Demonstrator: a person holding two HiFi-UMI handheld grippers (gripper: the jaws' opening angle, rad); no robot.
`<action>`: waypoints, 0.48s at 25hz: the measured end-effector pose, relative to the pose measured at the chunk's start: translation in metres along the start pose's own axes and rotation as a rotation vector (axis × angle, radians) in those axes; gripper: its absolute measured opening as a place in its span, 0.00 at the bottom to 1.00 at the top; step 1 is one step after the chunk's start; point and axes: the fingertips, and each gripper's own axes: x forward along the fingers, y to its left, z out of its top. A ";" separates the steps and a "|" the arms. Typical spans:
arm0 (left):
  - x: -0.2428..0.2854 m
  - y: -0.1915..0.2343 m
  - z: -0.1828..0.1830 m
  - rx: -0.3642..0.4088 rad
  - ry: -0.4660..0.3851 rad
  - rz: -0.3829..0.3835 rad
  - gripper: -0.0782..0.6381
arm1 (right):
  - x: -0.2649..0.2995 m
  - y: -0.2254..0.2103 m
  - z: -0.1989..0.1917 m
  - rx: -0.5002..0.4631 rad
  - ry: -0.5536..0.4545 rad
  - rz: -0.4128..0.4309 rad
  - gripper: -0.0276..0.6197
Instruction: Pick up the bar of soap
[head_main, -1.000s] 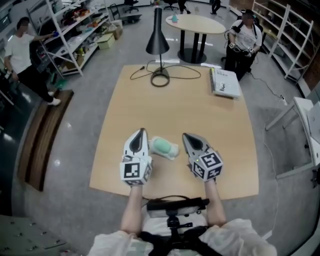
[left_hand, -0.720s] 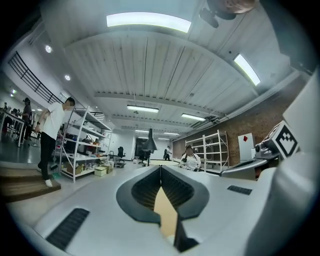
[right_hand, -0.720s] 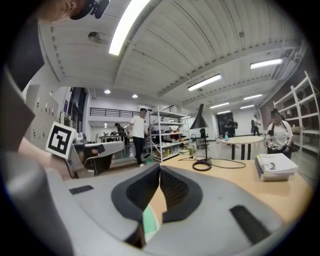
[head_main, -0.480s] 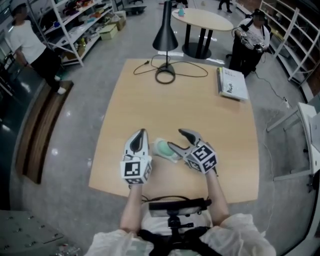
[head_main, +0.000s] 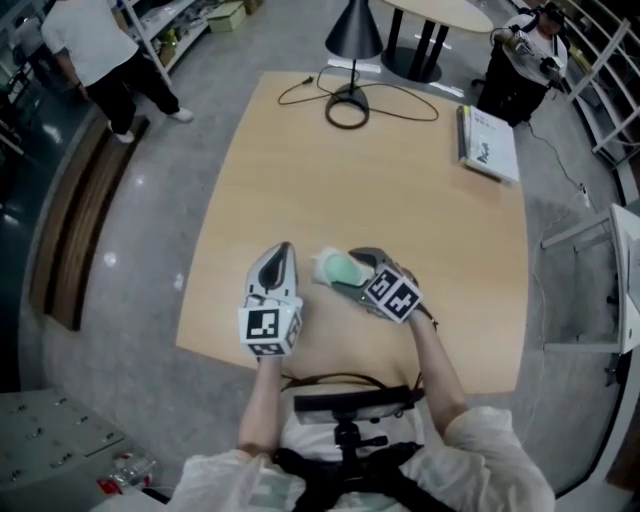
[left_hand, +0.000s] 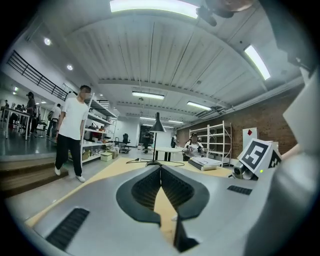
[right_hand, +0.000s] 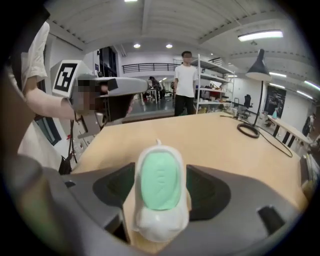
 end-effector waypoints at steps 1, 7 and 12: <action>-0.001 0.004 -0.003 -0.007 0.005 0.010 0.13 | 0.006 0.002 -0.004 -0.010 0.022 0.007 0.52; 0.003 0.023 -0.012 -0.029 0.018 0.038 0.13 | 0.017 -0.001 -0.003 -0.045 0.031 0.022 0.53; 0.011 0.019 -0.018 -0.033 0.034 0.023 0.13 | 0.018 0.006 -0.004 -0.039 0.035 0.079 0.46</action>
